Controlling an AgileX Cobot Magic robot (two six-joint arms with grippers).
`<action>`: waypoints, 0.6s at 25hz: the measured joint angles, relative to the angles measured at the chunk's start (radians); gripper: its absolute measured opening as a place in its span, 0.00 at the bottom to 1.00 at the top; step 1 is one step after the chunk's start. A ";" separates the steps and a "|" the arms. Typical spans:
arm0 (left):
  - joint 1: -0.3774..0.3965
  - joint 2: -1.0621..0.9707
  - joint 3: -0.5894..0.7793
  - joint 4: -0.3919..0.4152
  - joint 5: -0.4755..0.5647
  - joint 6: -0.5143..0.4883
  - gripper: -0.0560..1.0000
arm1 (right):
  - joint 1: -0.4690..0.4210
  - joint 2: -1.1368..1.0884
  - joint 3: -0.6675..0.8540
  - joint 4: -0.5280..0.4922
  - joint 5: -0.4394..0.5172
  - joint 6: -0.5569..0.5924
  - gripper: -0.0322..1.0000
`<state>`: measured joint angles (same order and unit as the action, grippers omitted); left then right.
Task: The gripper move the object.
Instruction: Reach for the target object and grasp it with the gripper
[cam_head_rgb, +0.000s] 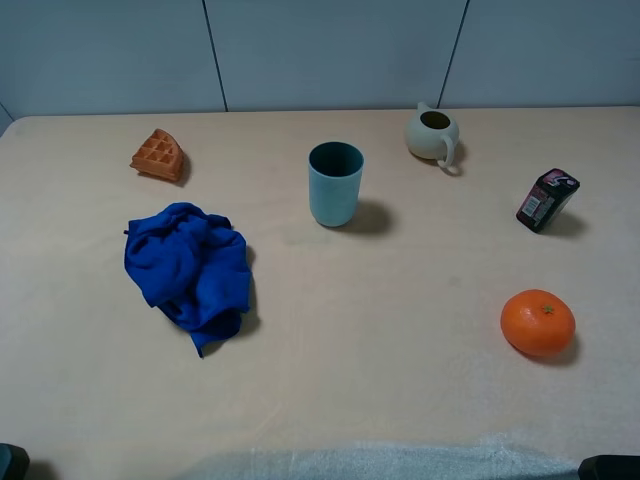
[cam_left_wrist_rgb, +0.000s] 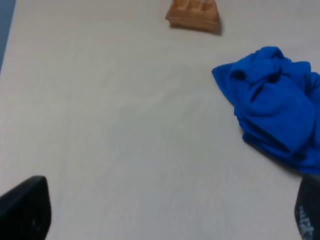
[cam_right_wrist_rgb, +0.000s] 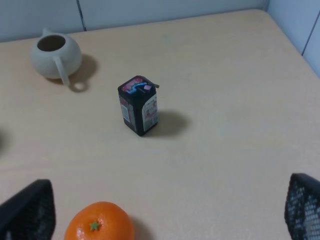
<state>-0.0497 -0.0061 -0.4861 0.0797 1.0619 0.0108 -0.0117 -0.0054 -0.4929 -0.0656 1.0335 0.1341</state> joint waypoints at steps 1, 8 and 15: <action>0.000 0.000 0.000 0.000 0.000 0.000 0.99 | 0.000 0.000 0.000 0.000 0.000 0.000 0.70; 0.000 0.000 0.000 0.000 0.000 0.000 0.99 | 0.000 0.000 0.000 0.000 0.000 0.000 0.70; 0.000 0.000 0.000 0.000 0.000 0.000 0.99 | 0.000 0.000 0.000 0.000 0.000 0.000 0.70</action>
<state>-0.0497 -0.0061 -0.4861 0.0797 1.0619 0.0108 -0.0117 -0.0054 -0.4929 -0.0656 1.0335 0.1341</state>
